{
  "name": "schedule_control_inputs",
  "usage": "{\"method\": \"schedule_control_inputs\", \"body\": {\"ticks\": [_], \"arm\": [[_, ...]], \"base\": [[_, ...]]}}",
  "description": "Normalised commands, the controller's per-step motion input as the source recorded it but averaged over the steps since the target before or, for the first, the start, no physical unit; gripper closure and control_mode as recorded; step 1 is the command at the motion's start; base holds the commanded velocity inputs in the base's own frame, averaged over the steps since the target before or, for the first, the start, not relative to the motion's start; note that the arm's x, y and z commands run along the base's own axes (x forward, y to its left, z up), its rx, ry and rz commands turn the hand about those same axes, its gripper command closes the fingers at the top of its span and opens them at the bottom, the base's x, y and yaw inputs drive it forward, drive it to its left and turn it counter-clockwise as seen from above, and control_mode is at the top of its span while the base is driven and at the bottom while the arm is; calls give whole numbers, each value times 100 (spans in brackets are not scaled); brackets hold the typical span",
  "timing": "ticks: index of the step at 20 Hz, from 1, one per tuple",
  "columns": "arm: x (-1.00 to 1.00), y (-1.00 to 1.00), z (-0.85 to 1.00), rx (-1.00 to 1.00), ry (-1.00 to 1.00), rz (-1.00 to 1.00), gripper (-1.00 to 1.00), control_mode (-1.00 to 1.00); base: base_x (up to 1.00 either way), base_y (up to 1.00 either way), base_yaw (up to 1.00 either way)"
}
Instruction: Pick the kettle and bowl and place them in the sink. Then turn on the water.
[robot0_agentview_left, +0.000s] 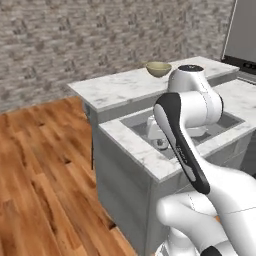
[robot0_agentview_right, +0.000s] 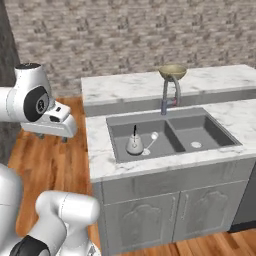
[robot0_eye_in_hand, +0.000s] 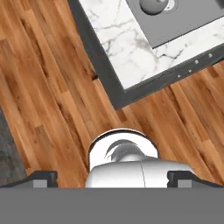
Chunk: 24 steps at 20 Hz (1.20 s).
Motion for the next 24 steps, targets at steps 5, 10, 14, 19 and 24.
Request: {"method": "schedule_control_inputs", "body": {"ticks": [5,10,14,19,24], "arm": [[0,0,0,0,0,0,-100,100],[0,0,0,0,0,0,-100,100],[0,0,0,0,0,0,-100,100],[0,0,0,0,0,0,-100,100],[0,0,0,0,0,0,-100,100]], "base": [[0,65,-49],[7,75,-52],[26,82,-49],[32,96,-43],[44,100,-29]]}}
